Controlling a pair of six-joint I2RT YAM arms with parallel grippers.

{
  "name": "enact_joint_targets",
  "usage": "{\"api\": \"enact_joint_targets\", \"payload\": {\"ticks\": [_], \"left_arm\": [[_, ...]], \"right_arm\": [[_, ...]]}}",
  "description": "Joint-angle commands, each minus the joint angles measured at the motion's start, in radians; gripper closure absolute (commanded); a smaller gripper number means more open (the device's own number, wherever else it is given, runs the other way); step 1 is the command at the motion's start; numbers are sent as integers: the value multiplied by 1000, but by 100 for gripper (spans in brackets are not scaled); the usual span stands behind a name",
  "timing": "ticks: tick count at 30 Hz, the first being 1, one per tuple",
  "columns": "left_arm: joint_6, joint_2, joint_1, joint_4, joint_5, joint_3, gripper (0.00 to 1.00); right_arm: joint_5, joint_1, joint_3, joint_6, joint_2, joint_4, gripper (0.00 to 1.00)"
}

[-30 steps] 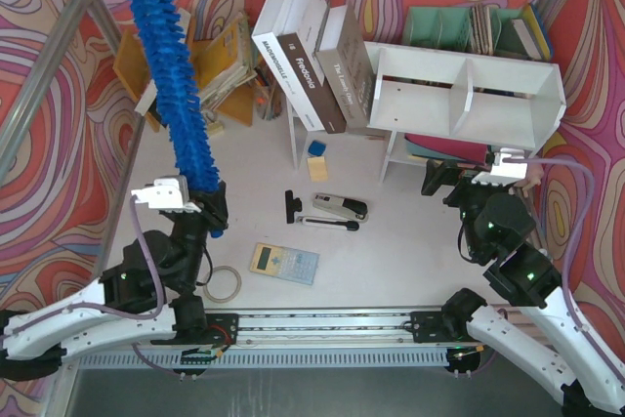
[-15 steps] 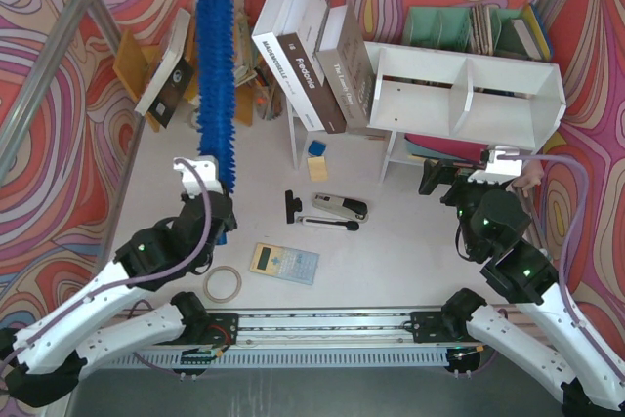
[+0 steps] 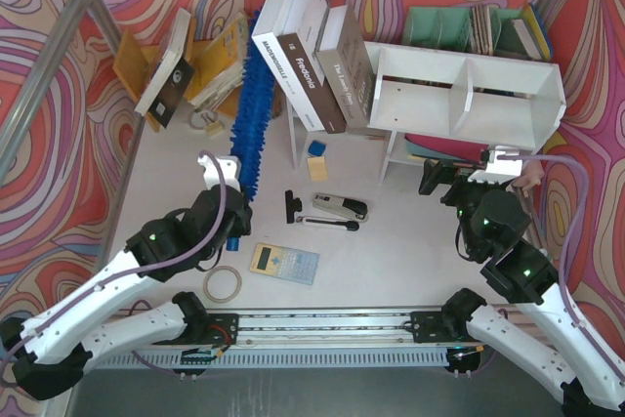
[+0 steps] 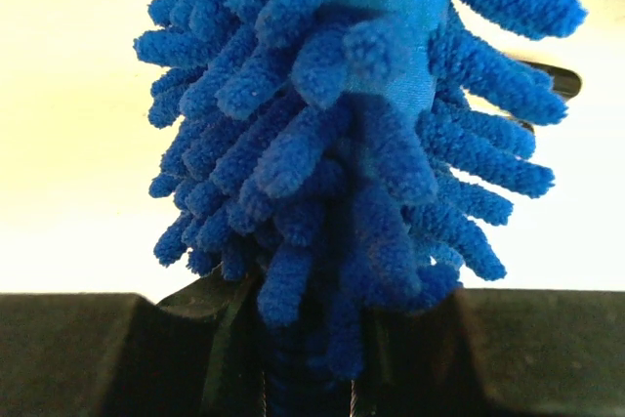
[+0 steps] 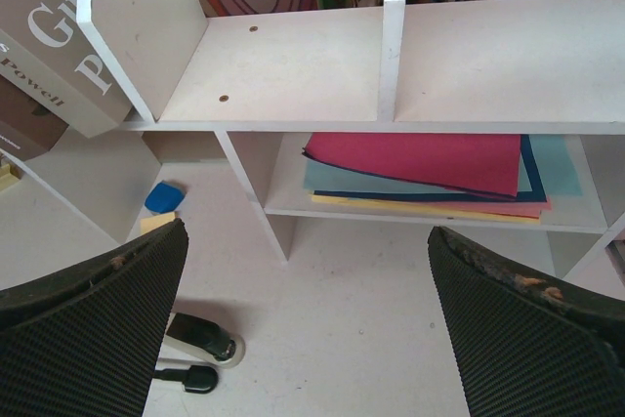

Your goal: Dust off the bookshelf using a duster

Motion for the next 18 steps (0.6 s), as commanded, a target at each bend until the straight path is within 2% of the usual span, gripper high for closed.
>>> {"api": "enact_joint_targets", "payload": {"ticks": [1,18], "left_arm": [[19,-57,5,81,27,28,100],[21,-148,4,136,38,49,100]], "right_arm": [[6,1,-8,-7,-9,30,1],[3,0,-7,-2,-6,30,1]]}}
